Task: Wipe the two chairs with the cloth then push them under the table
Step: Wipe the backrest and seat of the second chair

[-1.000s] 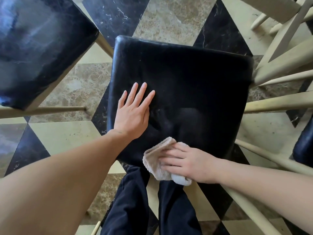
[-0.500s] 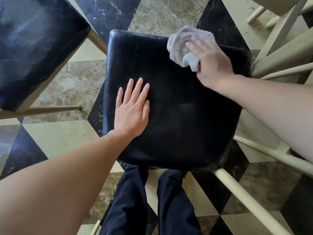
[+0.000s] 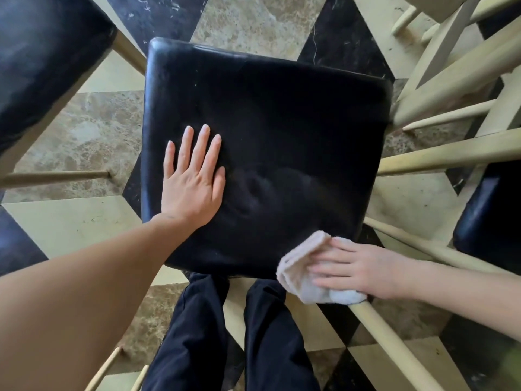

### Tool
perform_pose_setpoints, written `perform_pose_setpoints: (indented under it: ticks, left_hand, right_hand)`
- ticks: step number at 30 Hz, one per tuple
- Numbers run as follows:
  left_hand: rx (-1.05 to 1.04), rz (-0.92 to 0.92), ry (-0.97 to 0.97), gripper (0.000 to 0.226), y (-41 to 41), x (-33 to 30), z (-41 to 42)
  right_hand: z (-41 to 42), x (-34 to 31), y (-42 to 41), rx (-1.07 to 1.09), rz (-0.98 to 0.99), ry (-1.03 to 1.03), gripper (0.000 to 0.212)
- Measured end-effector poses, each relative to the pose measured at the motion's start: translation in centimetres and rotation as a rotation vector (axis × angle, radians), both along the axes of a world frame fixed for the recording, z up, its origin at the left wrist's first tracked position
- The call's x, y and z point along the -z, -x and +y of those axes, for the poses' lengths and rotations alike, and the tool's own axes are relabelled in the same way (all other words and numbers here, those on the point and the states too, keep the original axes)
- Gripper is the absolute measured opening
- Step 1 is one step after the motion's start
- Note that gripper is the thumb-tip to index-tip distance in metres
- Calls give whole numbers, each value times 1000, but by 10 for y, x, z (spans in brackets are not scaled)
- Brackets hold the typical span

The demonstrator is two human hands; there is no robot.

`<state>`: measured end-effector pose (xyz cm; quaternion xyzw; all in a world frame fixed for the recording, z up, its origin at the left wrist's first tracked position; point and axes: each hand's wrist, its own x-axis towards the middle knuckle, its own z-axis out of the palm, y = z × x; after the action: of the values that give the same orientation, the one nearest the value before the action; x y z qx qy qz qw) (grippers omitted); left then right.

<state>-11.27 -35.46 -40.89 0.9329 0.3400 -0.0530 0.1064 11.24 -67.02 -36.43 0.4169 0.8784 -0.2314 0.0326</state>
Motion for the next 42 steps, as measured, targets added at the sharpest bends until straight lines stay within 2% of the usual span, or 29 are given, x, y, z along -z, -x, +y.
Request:
perform_pose_setpoints:
  ticks: [5, 7, 12, 15, 19, 21, 28, 32, 35, 37, 39, 40, 42]
  left_hand:
    - [3, -12, -17, 61, -3, 2, -1]
    - [4, -10, -18, 61, -6, 2, -3]
    - [-7, -22, -46, 62, -4, 5, -3]
    - [-15, -15, -38, 63, -5, 3, -4]
    - [-16, -5, -22, 63, -3, 1, -4]
    - [-19, -2, -27, 63, 0, 1, -4]
    - [-13, -2, -45, 64, 2, 7, -3]
    - [-9, 16, -50, 64, 2, 6, -4]
    - [-6, 37, -31, 64, 1, 2, -2]
    - [-5, 65, 4, 64, -2, -3, -2]
    - [0, 97, 38, 64, -4, -11, -3]
    - [0, 114, 54, 65, -6, -16, -4]
    - [-8, 146, 94, 66, -10, -25, -4]
  right_hand:
    - [1, 2, -40, -74, 6, 65, 56]
    - [8, 3, -56, -27, -18, 37, 53]
    - [38, -3, -116, 428, -95, -21, 53]
    - [52, -2, -117, 733, -76, -39, 71]
    - [25, -8, -61, 1233, 23, 159, 93]
    - [5, -10, -31, 1376, 131, 263, 93]
    - [-45, -28, 22, 1308, 317, 475, 89]
    - [-47, -45, 22, 1235, 312, 551, 81]
    - [-28, -64, -3, 1124, 257, 802, 76]
    - [0, -75, -30, 1098, 184, 1044, 58]
    - [40, -89, -58, 1164, 150, 1176, 27]
    - [61, -97, -71, 1236, 139, 1167, 16]
    - [103, -114, -93, 1450, 141, 1035, 11]
